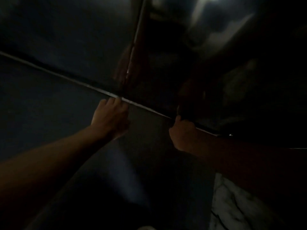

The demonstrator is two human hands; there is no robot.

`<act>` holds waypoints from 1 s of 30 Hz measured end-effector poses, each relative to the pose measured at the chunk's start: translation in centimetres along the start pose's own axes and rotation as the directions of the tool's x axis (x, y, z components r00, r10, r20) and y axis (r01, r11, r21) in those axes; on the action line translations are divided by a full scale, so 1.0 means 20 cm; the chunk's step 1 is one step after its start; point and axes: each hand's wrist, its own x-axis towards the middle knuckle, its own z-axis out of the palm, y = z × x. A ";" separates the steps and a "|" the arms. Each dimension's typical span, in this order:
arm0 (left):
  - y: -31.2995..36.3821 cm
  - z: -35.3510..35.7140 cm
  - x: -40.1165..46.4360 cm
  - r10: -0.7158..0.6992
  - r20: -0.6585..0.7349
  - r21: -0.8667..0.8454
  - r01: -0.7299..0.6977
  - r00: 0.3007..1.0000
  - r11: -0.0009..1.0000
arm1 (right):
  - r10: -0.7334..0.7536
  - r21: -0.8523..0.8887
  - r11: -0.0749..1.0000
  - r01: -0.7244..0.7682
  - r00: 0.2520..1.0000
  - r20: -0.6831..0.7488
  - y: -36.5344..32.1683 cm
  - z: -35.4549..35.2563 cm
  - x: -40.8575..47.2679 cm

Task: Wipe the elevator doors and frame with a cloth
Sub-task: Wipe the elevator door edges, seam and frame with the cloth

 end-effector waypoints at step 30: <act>-0.17 -3.51 -1.30 -0.224 -0.354 0.083 0.269 0.908 0.960 | -0.116 0.359 0.804 0.474 0.717 -0.688 1.02 -2.70 -2.37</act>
